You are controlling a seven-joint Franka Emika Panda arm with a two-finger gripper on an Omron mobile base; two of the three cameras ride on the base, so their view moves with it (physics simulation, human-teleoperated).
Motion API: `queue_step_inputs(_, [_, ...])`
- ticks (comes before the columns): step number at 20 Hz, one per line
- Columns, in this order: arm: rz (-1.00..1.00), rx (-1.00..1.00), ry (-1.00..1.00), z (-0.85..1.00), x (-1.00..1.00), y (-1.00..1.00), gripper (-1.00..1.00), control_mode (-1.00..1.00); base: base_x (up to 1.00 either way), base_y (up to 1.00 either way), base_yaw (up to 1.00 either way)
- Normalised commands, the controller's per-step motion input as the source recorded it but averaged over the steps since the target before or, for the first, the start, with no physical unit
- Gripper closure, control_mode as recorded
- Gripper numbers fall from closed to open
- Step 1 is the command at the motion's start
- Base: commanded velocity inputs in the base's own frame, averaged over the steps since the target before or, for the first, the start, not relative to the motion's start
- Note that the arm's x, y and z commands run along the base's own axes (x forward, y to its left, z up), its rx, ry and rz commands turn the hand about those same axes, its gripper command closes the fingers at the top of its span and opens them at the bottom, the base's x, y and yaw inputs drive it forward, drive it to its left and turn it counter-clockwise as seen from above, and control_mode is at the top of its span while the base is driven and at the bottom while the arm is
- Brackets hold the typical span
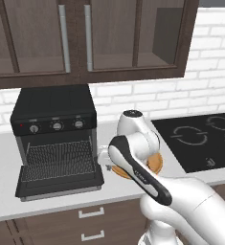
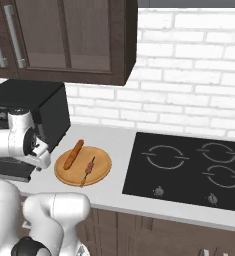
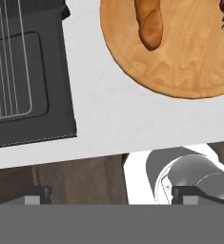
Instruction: Pick up the kebab skewer and baguette bread, and place them inside the toaster oven. Close the toaster oven door and start by setting the timer.
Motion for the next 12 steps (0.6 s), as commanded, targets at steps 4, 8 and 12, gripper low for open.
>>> queue_step_inputs(4, [0.0,0.0,0.1,0.0,0.09,-0.57,-1.0,-1.0,0.0,0.0,0.0])
queue_step_inputs(8, [0.04,0.0,0.04,0.0,0.15,-0.51,-1.0,-1.0,0.0,0.0,0.0])
queue_step_inputs(12, [0.04,0.0,0.04,0.0,0.36,-0.38,-1.0,-1.0,0.0,0.0,0.0])
